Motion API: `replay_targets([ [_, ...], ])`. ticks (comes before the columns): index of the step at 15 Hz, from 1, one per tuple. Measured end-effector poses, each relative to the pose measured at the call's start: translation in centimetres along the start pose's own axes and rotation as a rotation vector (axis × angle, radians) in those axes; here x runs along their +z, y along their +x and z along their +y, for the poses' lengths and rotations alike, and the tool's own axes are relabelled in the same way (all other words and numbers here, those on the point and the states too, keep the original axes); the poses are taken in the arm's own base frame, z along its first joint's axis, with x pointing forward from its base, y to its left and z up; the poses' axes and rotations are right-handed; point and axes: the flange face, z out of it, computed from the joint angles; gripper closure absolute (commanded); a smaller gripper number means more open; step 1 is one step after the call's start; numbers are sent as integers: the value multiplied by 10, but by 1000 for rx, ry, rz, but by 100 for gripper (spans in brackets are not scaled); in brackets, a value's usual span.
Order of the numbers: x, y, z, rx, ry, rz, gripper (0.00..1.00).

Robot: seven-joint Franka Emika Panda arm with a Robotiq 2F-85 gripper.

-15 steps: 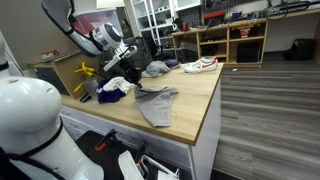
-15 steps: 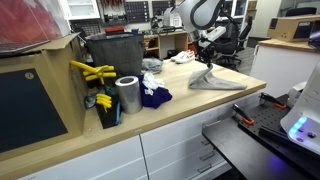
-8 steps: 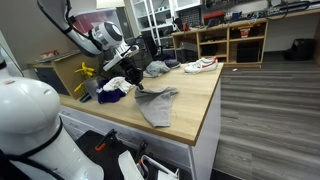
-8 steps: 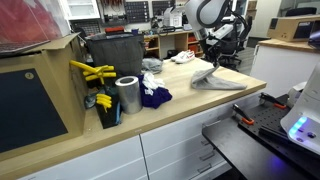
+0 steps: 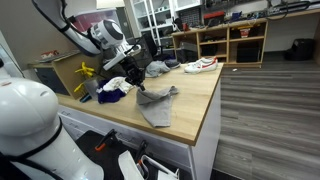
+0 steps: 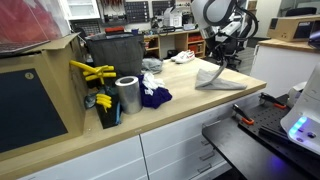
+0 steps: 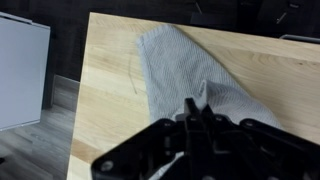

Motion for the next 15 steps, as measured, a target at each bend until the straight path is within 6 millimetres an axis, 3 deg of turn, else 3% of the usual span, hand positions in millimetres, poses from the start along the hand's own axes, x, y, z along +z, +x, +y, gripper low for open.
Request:
replay_targets([
  [13, 9, -14, 10, -139, -76, 10, 99],
  [14, 9, -14, 10, -149, -88, 15, 82],
  [15, 9, -13, 9, -157, -97, 20, 93],
])
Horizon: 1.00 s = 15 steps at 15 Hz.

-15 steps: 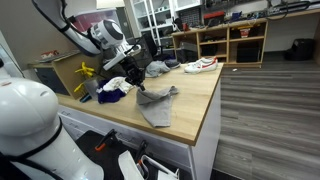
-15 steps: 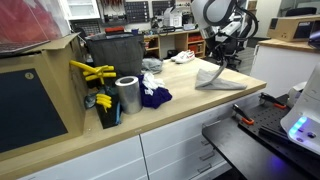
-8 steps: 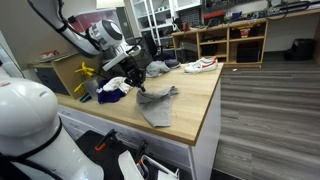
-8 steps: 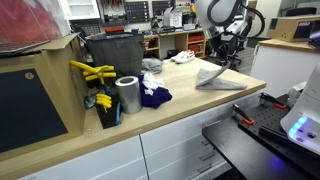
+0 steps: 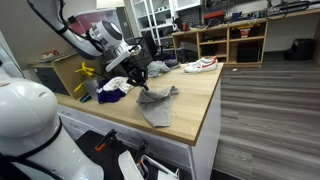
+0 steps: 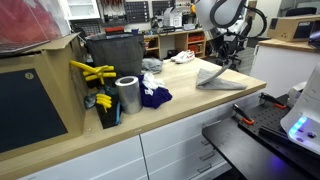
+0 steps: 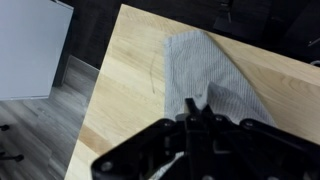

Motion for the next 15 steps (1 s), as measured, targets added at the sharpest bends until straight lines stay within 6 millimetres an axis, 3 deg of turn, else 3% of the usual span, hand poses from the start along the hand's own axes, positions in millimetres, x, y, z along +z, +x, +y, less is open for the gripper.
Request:
replay_targets([
  [2, 1, 0, -2, -14, -8, 15, 95],
  [3, 1, 1, -4, -22, -11, 25, 68],
  [4, 2, 1, -6, -28, -11, 33, 67],
  [6, 1, 2, -10, -52, -7, 51, 55],
  [13, -5, 6, -14, -103, 2, 104, 2],
  [15, -6, 8, -15, -85, 24, 117, 0],
])
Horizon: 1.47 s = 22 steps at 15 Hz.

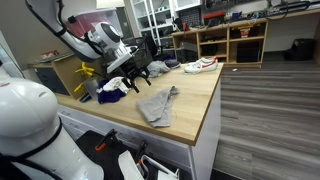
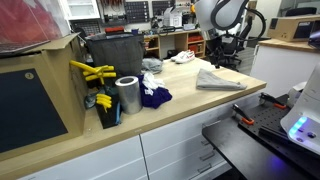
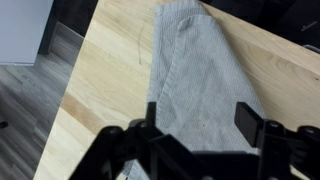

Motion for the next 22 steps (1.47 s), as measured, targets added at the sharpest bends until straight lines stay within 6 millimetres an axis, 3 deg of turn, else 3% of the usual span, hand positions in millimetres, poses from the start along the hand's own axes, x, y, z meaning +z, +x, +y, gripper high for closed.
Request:
replay_targets([
  [7, -9, 18, -4, 172, 117, 36, 0],
  [9, -8, 25, -5, 225, 131, 35, 26],
  [18, 24, 67, -25, 536, 156, -39, 95],
  [19, 29, 72, -29, 561, 162, -46, 99],
  [22, 44, 85, -41, 614, 189, -70, 100],
])
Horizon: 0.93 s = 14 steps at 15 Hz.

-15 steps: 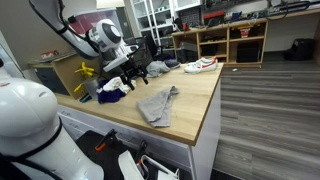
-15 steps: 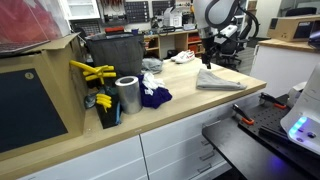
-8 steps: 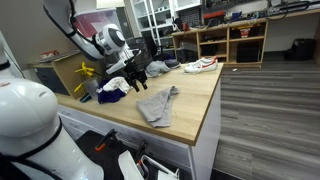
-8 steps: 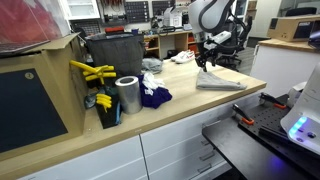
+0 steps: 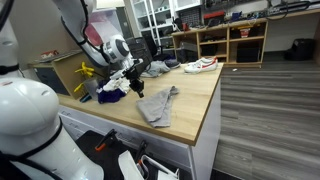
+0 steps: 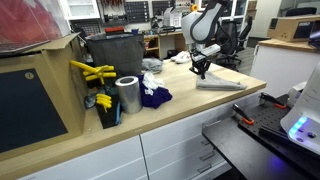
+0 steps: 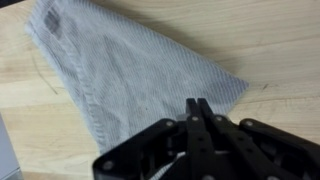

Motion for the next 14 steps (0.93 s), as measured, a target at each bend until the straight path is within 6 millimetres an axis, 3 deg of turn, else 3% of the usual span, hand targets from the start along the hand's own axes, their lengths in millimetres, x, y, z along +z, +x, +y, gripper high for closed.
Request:
replay_targets([
  [9, 37, 3, -23, 30, 38, -58, 100],
  [14, 35, 6, -33, 24, 45, -45, 100],
])
